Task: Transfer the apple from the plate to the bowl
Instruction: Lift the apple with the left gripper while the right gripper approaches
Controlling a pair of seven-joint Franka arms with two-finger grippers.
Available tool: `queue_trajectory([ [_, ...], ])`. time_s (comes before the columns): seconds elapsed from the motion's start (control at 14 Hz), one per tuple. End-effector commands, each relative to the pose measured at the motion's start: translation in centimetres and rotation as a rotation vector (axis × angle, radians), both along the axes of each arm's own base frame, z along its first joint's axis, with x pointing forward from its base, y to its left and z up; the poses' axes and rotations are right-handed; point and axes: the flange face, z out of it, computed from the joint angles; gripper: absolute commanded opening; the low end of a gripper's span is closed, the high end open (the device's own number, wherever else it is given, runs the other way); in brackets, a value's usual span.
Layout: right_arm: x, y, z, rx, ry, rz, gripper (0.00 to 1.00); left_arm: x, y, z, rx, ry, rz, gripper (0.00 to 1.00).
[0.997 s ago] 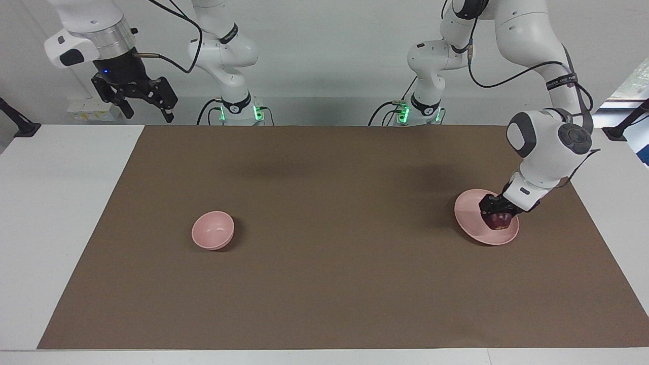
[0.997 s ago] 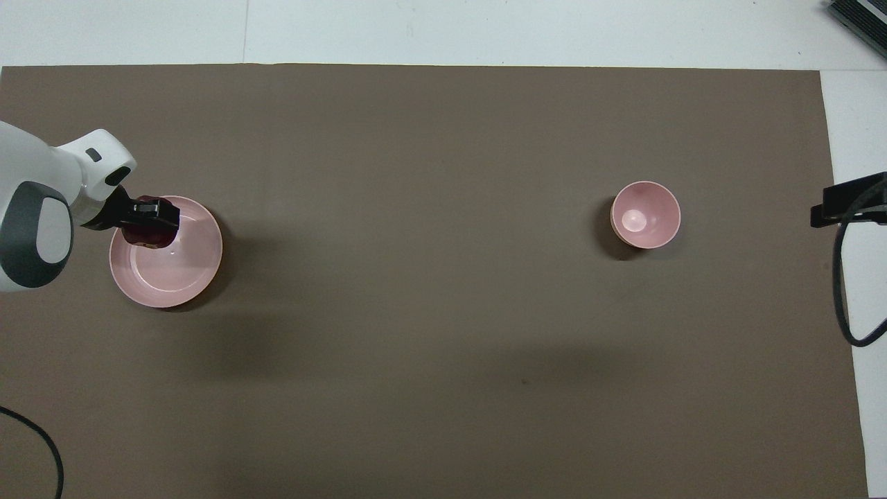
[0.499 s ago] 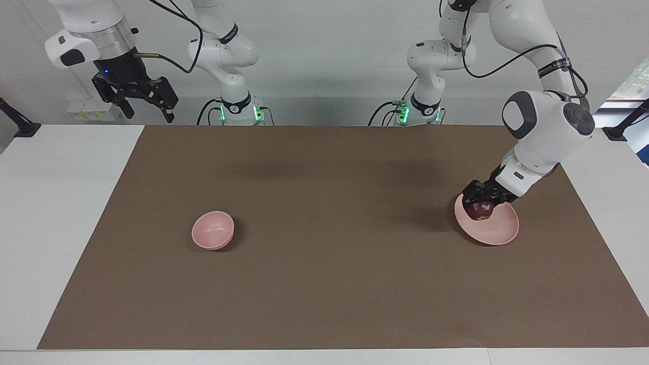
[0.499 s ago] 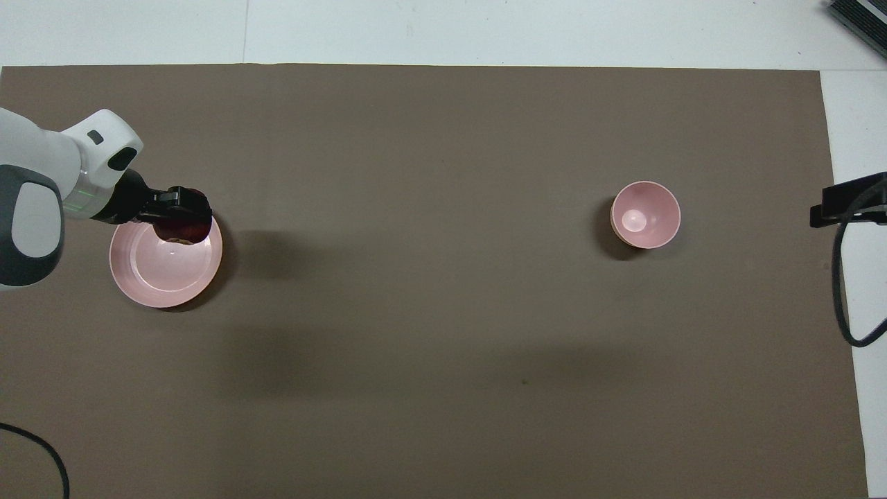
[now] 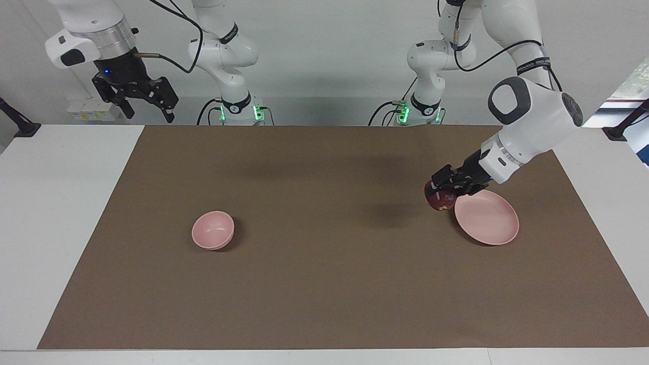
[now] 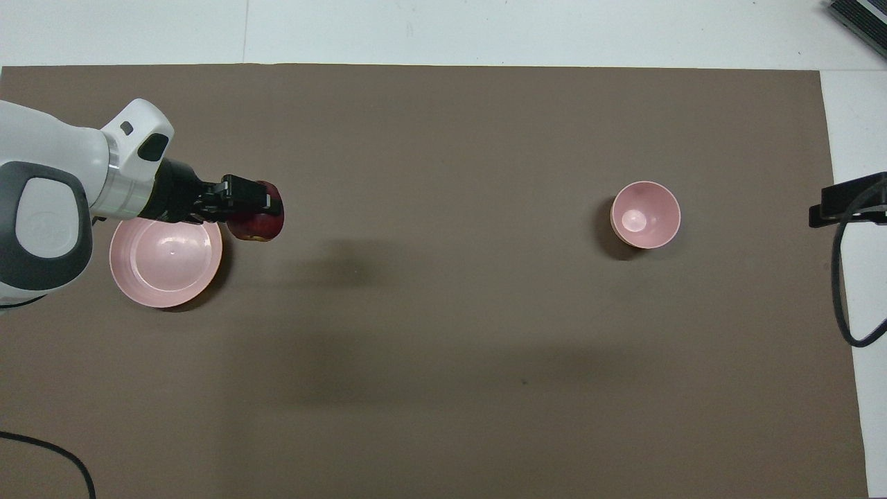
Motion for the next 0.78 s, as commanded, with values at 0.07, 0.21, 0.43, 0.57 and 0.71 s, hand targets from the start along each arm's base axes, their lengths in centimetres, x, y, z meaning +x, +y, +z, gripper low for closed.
queue_trajectory([
  [0.07,-0.7,0.2,0.1,0.040,-0.004,0.040,1.00,-0.7,-2.7,1.1,-0.053,0.013,0.000,0.06],
  [0.21,-0.5,0.4,0.2,0.081,-0.017,0.064,1.00,-0.8,-3.3,1.4,-0.055,0.029,0.018,0.06],
  [0.43,-0.3,0.9,-0.7,0.146,-0.009,0.107,1.00,-1.1,-5.9,3.5,-0.056,0.080,0.109,0.03],
  [0.57,0.1,1.4,-1.2,0.198,-0.028,0.116,1.00,-1.5,-7.3,4.2,-0.059,0.103,0.137,0.02],
  [0.71,0.5,1.9,-1.6,0.244,-0.035,0.157,1.00,-1.7,-8.3,4.9,-0.056,0.205,0.285,0.02],
])
